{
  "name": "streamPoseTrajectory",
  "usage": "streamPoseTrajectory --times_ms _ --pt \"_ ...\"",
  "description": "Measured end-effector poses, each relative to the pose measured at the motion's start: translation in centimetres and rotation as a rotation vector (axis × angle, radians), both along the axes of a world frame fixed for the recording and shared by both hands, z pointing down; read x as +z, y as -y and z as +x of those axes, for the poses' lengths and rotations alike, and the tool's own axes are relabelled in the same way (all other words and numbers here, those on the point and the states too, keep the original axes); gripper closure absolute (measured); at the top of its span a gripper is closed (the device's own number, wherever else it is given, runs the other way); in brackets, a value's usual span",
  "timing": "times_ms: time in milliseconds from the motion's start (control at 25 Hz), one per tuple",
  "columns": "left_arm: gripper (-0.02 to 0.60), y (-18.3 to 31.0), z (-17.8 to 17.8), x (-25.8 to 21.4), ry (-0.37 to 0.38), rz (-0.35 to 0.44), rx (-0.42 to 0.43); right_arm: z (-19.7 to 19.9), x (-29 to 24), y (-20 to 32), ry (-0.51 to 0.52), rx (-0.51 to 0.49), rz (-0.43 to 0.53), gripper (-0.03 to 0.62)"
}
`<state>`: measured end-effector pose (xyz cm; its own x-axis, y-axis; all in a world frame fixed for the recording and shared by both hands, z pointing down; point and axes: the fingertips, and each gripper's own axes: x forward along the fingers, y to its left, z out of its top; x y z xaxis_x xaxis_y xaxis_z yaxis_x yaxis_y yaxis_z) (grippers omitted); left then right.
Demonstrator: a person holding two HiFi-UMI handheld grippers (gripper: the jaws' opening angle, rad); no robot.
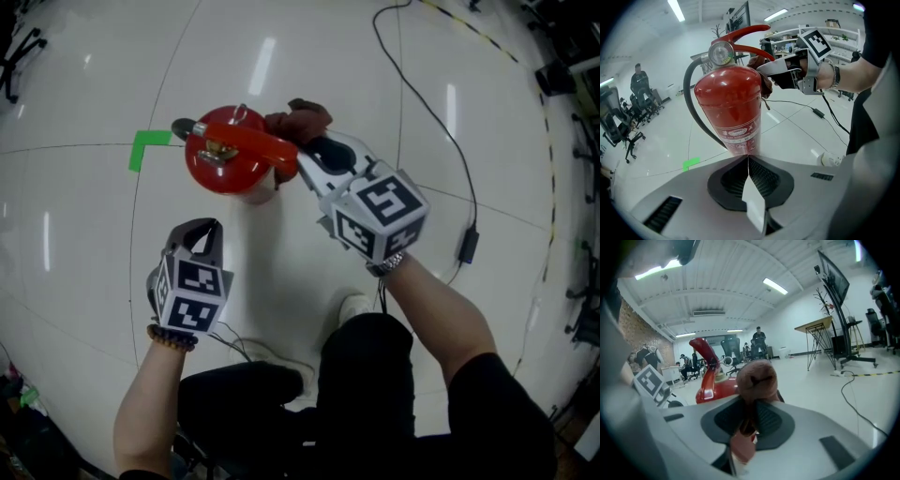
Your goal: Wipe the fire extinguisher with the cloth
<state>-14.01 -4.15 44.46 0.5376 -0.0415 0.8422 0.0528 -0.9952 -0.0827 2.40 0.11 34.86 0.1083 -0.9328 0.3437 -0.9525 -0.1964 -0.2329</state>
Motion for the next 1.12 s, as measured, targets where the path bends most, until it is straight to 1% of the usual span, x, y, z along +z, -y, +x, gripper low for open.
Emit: streamPoseTrajectory --times_ms 240,480,840,1120 --pt "0.578 0.2 0.7 0.1 0.009 0.026 0.003 -0.1 3.2 -0.2 0.027 0.005 -0.033 0.516" --pt "0.578 0.3 0.4 0.7 0.01 0.039 -0.001 -0.1 6.5 -0.2 0.047 0.002 -0.067 0.516" --pt "0.578 1.4 -0.3 -0.2 -0.03 0.065 -0.03 -0.1 12.3 -0.2 0.075 -0.011 -0.154 0.516" --pt "0.577 1.4 0.0 -0.6 -0.059 0.076 -0.046 0.1 16.5 -0.1 0.082 -0.028 -0.213 0.516"
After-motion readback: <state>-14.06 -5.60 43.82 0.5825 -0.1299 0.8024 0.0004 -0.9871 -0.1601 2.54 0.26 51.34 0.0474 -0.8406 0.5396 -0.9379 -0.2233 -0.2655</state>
